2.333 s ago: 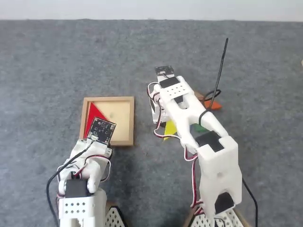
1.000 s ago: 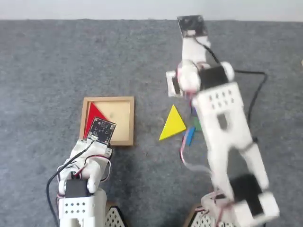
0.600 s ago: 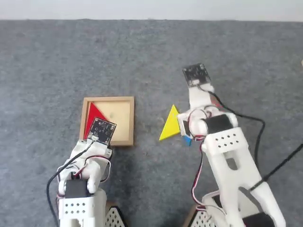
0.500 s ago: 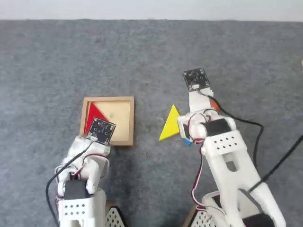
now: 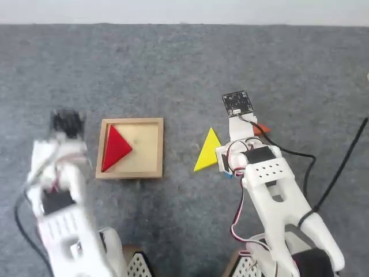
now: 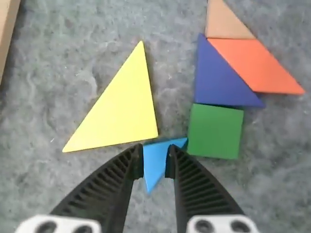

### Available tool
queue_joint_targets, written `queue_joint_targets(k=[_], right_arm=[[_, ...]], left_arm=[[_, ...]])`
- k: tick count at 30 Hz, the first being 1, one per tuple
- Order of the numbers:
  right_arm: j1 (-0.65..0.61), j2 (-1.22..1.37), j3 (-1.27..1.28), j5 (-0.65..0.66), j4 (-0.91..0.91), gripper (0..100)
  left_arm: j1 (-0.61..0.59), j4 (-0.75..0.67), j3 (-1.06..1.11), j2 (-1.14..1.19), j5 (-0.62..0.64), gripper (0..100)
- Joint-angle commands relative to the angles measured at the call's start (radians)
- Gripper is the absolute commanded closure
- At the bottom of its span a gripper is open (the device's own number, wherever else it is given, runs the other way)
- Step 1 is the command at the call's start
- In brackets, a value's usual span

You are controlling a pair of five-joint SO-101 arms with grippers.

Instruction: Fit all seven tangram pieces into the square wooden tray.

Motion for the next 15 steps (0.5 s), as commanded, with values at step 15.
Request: queue_joint_targets(k=[15], right_arm=[[0.010,-0.002,-0.006,-0.009,-0.021,91.6]], left_arm=[[-0.052,0.037,-0.582,0.993,-0.135,76]])
